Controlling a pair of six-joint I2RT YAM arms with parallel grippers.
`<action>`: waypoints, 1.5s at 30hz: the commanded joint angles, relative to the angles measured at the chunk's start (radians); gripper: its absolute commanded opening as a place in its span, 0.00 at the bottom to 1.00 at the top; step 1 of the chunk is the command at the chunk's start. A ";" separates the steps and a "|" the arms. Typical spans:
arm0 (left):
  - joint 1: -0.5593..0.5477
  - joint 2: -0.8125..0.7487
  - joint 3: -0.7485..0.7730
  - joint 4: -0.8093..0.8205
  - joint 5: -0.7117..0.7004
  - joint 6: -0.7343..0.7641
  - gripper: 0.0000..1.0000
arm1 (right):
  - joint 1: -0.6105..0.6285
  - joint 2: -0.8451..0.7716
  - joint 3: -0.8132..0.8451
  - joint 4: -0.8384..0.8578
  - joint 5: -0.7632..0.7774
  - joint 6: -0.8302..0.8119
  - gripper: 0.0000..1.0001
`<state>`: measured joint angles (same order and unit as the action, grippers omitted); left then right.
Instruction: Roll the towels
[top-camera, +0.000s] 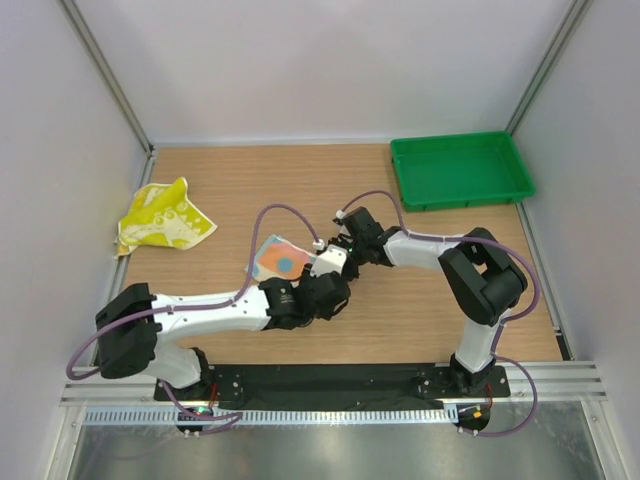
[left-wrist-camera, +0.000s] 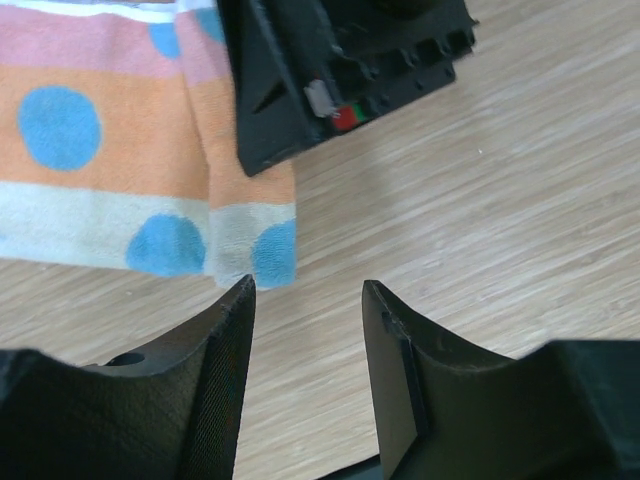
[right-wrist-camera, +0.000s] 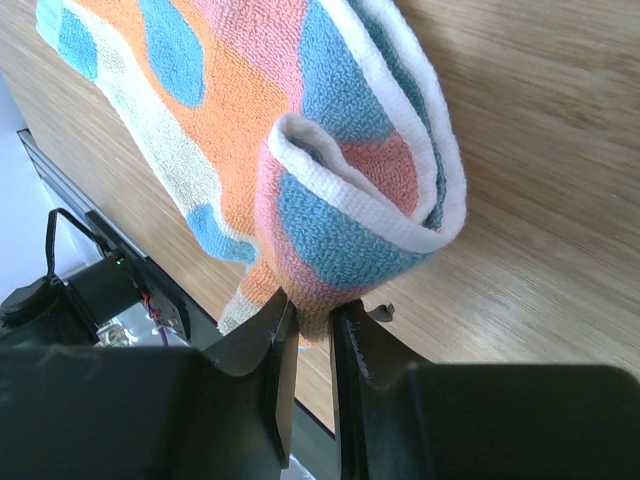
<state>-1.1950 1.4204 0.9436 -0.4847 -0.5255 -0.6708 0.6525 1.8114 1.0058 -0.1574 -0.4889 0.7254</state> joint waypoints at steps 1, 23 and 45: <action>-0.037 0.041 -0.026 0.151 -0.064 0.071 0.48 | 0.004 -0.030 0.036 -0.053 -0.008 -0.024 0.23; -0.052 0.258 0.020 0.097 -0.235 0.017 0.45 | 0.003 -0.055 0.063 -0.129 -0.025 -0.037 0.22; -0.052 0.305 -0.062 0.144 -0.151 -0.032 0.36 | 0.002 -0.018 0.088 -0.110 -0.140 0.029 0.22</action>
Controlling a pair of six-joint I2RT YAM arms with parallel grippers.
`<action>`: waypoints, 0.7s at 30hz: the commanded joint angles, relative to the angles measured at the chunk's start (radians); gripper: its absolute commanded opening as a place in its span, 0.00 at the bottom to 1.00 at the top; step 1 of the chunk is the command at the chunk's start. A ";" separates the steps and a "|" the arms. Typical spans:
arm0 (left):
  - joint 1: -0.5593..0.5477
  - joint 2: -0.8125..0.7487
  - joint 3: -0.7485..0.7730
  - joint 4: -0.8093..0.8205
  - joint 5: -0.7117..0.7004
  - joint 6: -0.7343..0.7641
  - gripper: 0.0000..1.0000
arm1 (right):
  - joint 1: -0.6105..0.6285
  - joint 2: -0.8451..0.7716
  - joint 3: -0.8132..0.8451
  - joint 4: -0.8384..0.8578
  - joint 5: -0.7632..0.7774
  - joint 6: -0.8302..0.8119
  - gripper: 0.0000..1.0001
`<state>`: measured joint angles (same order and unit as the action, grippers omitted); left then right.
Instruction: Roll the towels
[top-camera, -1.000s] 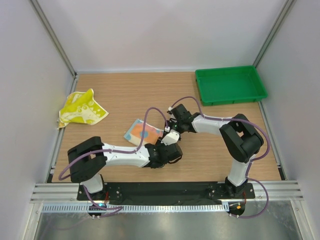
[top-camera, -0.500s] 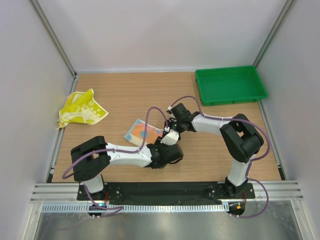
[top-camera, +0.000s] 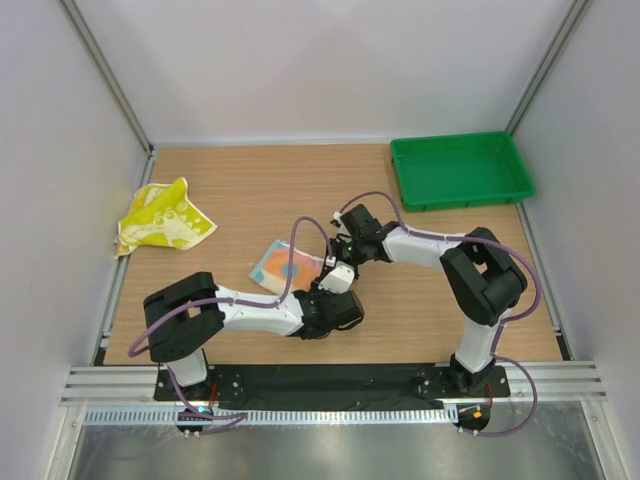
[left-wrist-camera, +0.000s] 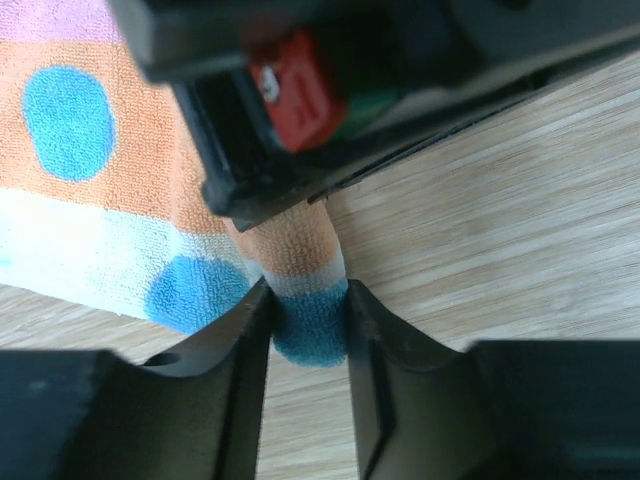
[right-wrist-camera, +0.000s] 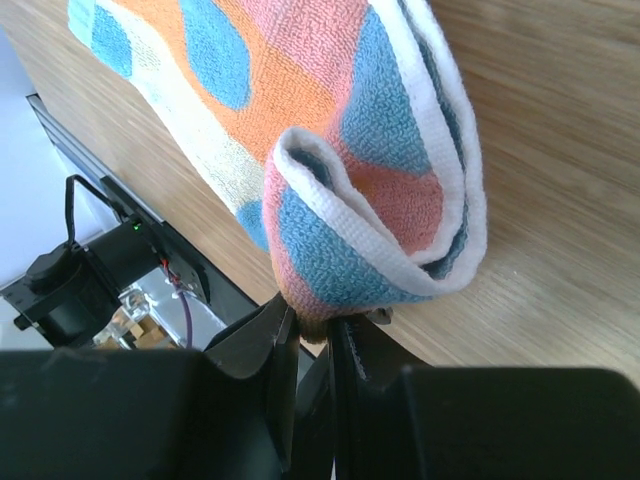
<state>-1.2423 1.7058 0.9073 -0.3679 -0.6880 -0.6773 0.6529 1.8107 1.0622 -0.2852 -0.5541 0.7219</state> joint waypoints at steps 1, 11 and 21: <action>-0.003 0.021 -0.031 0.035 0.012 -0.027 0.33 | 0.002 -0.016 0.027 0.017 -0.079 0.036 0.21; 0.033 -0.049 -0.079 0.107 0.123 0.027 0.11 | -0.004 -0.031 -0.010 -0.003 -0.070 0.022 0.24; 0.044 -0.136 -0.108 0.130 0.315 0.090 0.08 | -0.058 0.010 0.002 -0.032 -0.027 -0.045 0.64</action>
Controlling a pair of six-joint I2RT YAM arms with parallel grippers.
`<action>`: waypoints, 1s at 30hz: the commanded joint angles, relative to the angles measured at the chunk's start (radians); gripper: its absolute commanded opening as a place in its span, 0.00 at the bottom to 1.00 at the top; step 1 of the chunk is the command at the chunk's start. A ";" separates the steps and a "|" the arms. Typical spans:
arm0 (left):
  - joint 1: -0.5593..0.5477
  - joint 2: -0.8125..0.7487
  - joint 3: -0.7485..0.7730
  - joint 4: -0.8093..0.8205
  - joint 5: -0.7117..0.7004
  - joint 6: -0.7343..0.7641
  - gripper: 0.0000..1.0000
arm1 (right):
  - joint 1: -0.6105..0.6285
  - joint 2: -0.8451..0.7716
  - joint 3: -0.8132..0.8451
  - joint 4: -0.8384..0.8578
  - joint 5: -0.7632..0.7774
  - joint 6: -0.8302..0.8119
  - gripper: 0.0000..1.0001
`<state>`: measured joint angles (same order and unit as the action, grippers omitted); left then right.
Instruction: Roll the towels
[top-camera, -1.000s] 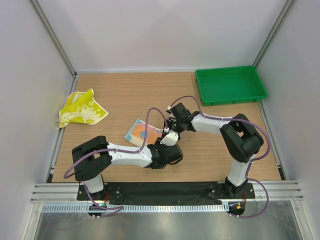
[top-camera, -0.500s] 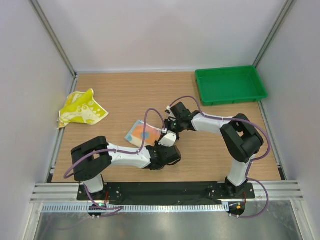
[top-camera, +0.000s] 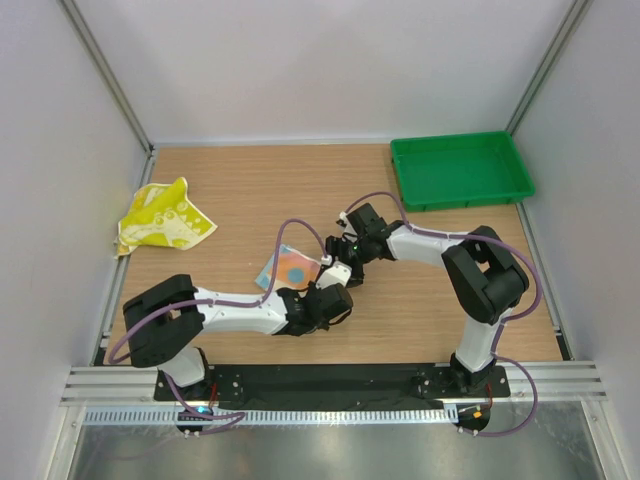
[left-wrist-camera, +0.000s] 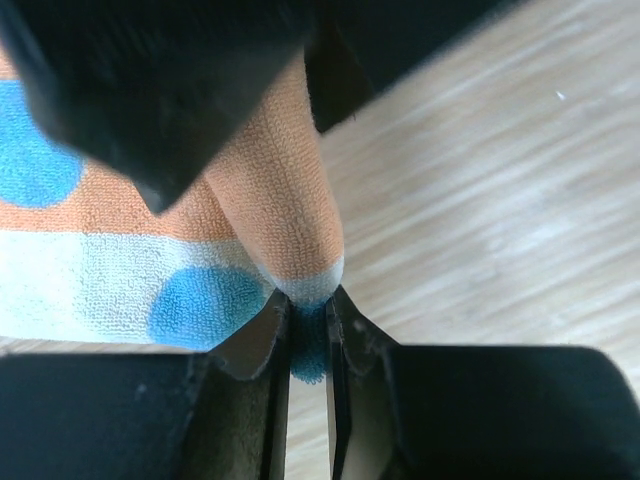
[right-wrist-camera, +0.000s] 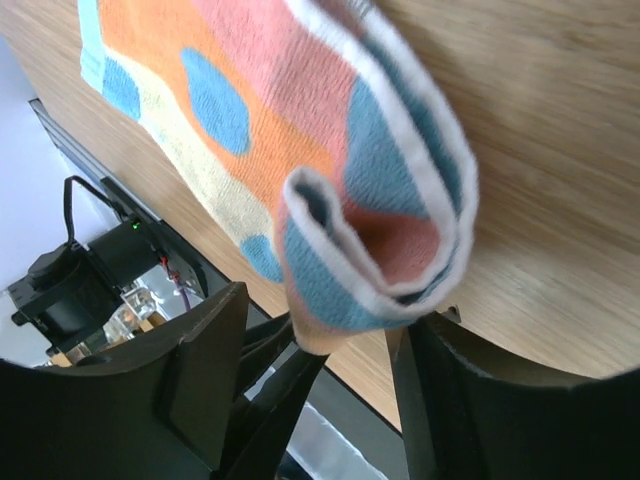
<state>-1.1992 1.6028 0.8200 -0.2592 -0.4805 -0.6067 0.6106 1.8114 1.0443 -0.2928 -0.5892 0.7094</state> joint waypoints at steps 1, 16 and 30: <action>0.003 -0.038 -0.021 0.021 0.112 0.021 0.09 | -0.021 0.026 0.023 -0.031 0.025 -0.039 0.64; 0.067 -0.040 -0.013 -0.002 0.154 0.012 0.08 | -0.115 0.005 0.036 -0.174 0.163 -0.136 0.18; 0.085 -0.015 0.100 -0.110 0.322 0.039 0.07 | -0.152 -0.055 0.112 -0.338 0.397 -0.202 0.68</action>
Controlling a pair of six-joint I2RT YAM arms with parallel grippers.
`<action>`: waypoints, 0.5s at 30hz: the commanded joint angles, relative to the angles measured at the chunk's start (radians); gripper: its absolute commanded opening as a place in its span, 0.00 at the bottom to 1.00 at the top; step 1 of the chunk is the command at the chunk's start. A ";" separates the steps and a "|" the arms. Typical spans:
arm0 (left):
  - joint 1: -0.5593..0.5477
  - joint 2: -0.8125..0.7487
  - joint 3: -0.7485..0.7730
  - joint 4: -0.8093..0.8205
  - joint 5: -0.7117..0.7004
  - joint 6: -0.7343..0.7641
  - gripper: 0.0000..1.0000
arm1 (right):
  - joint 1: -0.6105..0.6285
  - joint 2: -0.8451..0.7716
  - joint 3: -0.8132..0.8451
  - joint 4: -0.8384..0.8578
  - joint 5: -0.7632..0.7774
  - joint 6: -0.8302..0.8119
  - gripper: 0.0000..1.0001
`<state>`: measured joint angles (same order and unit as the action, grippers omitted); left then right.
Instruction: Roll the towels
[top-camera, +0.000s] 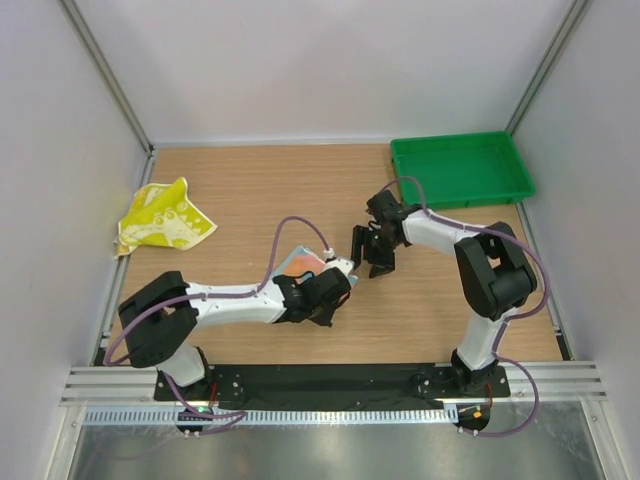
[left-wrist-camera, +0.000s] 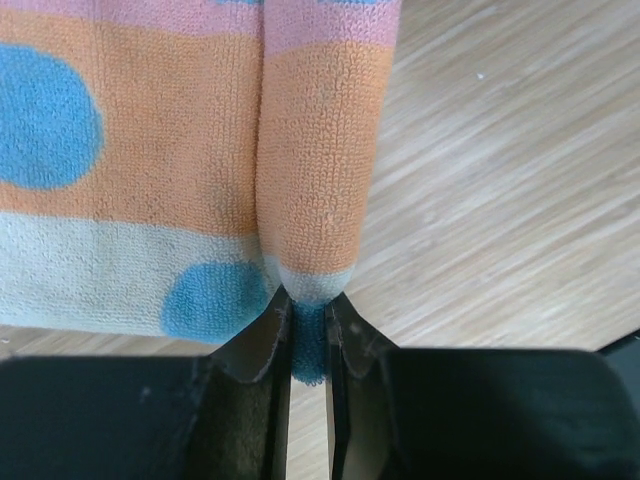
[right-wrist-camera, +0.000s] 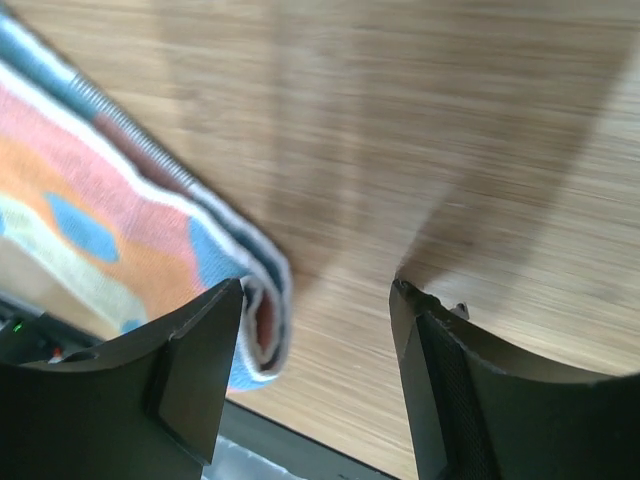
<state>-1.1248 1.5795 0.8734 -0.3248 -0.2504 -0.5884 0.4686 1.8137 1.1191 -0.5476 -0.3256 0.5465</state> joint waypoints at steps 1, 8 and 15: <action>0.016 0.010 0.056 -0.051 0.115 0.021 0.08 | -0.013 -0.069 0.041 -0.092 0.172 -0.040 0.68; 0.105 0.033 0.056 0.009 0.370 -0.028 0.07 | -0.019 -0.235 -0.004 -0.106 0.234 -0.030 0.68; 0.233 0.076 0.058 0.064 0.609 -0.114 0.07 | -0.021 -0.378 -0.102 -0.015 0.068 -0.028 0.68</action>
<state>-0.9253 1.6421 0.9127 -0.3172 0.2024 -0.6495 0.4480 1.4990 1.0580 -0.6086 -0.1734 0.5247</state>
